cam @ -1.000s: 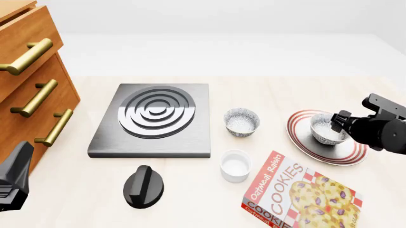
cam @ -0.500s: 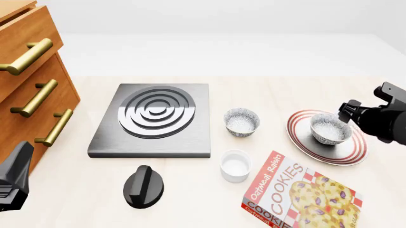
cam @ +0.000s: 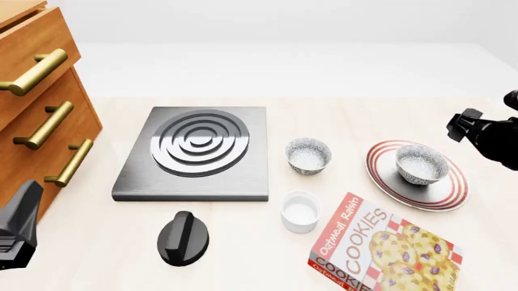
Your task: Pick the akita bowl next to the plate and place it on the plate.
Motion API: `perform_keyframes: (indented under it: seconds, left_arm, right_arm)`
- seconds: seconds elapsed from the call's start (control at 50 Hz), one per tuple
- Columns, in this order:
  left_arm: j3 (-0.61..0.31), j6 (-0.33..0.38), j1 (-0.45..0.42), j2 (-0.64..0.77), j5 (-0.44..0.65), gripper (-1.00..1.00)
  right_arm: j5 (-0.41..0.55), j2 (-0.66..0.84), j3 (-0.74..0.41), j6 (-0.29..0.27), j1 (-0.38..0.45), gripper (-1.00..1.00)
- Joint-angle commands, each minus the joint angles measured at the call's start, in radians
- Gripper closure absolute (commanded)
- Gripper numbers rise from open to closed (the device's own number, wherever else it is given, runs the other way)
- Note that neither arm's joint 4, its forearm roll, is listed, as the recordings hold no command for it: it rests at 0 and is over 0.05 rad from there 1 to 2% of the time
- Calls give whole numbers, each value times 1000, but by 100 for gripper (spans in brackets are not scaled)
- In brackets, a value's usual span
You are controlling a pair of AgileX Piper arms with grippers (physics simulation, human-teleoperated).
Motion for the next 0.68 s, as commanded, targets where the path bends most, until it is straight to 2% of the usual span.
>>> perform_keyframes:
  seconds: [0.02,0.34,0.68]
  left_arm:
    - [0,0,0,0,0,-100]
    - [0,0,0,0,0,-100]
    - [0,0,0,0,0,-100]
  right_arm:
    - [2,-89,24,2,-4,-100]
    - [-9,-196,54,10,-23,-100]
    - [-40,-197,80,73,-50,-100]
